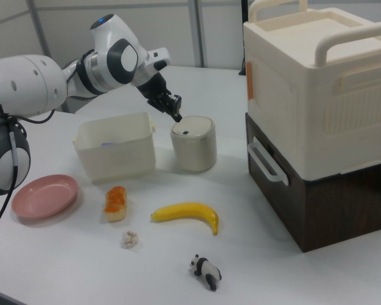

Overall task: Open the trash can
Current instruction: 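Move the gripper over the small cream trash can's lid, then lower the gripper and grasp the lid's front edge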

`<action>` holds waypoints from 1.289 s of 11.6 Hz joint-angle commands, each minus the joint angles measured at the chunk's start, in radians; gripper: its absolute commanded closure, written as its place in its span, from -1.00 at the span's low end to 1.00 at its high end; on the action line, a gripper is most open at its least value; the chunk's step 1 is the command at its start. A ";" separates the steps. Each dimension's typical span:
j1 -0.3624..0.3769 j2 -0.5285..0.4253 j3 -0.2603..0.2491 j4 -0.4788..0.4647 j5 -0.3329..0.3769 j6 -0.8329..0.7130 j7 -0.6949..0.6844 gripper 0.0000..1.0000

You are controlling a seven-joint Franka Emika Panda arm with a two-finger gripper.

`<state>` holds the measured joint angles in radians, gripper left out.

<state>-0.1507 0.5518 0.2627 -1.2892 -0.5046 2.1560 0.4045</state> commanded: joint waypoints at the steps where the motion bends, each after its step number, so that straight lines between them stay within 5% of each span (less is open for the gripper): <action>1: 0.010 -0.007 -0.013 -0.019 -0.038 0.016 0.031 1.00; 15: 0.000 0.039 -0.037 -0.053 -0.112 0.114 0.056 1.00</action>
<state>-0.1578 0.5997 0.2437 -1.3190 -0.5923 2.2337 0.4211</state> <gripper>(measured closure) 0.991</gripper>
